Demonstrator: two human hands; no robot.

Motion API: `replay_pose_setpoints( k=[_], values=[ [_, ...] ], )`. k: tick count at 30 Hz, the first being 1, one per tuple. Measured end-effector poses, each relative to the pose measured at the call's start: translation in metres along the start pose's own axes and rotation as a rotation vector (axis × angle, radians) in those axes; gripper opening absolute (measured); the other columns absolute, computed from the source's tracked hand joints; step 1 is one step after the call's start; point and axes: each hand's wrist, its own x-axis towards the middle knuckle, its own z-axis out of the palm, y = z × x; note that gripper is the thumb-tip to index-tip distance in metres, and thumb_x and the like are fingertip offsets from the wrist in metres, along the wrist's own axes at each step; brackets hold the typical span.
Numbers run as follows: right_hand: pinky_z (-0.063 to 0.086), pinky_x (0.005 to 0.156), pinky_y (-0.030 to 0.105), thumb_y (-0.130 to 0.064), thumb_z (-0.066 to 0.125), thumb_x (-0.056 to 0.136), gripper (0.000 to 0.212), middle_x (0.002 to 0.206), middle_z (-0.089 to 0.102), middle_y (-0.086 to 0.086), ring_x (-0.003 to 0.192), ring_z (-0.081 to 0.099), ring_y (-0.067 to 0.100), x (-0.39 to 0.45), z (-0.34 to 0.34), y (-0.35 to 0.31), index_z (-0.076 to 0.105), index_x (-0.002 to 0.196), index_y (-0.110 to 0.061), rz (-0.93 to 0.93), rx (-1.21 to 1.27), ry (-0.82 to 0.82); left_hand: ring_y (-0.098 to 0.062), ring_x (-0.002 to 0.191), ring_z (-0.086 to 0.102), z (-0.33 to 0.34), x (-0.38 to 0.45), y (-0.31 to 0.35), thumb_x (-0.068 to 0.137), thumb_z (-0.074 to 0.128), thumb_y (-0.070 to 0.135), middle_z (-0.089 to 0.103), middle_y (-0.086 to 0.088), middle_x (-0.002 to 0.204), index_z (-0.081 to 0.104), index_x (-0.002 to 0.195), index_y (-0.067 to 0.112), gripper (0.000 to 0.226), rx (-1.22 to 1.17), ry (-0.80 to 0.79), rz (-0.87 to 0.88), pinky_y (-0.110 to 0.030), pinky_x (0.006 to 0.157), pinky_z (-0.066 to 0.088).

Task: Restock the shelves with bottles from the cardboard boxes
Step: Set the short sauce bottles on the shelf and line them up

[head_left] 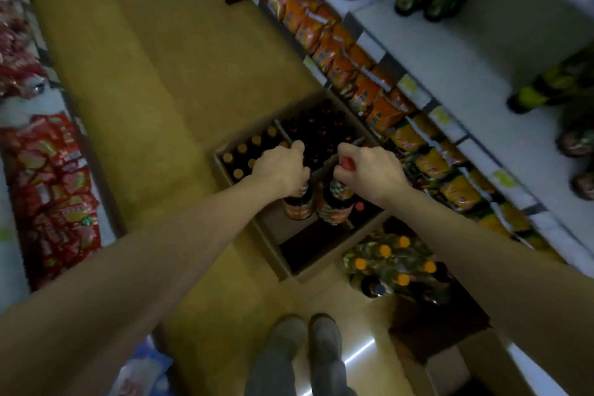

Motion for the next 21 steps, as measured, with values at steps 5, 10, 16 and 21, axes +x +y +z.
replay_pose_setpoints(
  k=[5,10,16,21],
  values=[
    [0.043,0.061,0.038,-0.031,0.053,0.092,0.015,0.072,0.053,0.005,0.073,0.054,0.028,-0.043,-0.11,-0.021,0.049,0.084,-0.018,0.085,-0.007,0.167,-0.028,0.082,0.049,-0.106,-0.036,0.03,0.099,0.044,0.036,0.055,-0.013,0.101,0.04,0.106,0.012,0.025,0.006,0.041,0.09,-0.033,0.064,0.038],
    [0.041,0.06,0.037,-0.033,0.055,0.09,0.02,0.075,0.057,0.009,0.075,0.055,0.032,-0.088,-0.21,-0.046,0.05,0.082,-0.016,0.149,-0.065,0.291,-0.028,0.082,0.048,-0.212,-0.078,0.081,0.097,0.047,0.034,0.056,-0.014,0.105,0.041,0.097,0.013,0.022,0.154,0.128,0.296,-0.032,0.062,0.036],
    [0.04,0.062,0.035,-0.032,0.055,0.089,0.019,0.08,0.059,0.009,0.077,0.053,0.029,-0.169,-0.32,-0.064,0.057,0.087,-0.014,0.298,-0.07,0.49,-0.034,0.094,0.056,-0.336,-0.15,0.162,0.092,0.051,0.028,0.057,-0.015,0.099,0.047,0.094,0.011,0.018,0.251,0.349,0.503,-0.033,0.067,0.036],
    [0.046,0.066,0.038,-0.031,0.057,0.086,0.021,0.08,0.062,0.01,0.079,0.056,0.03,-0.246,-0.404,-0.069,0.057,0.083,-0.011,0.41,-0.079,0.66,-0.027,0.067,0.054,-0.398,-0.214,0.248,0.09,0.055,0.031,0.051,-0.008,0.075,0.043,0.073,0.013,0.027,0.254,0.472,0.686,-0.029,0.049,0.037]
  ],
)
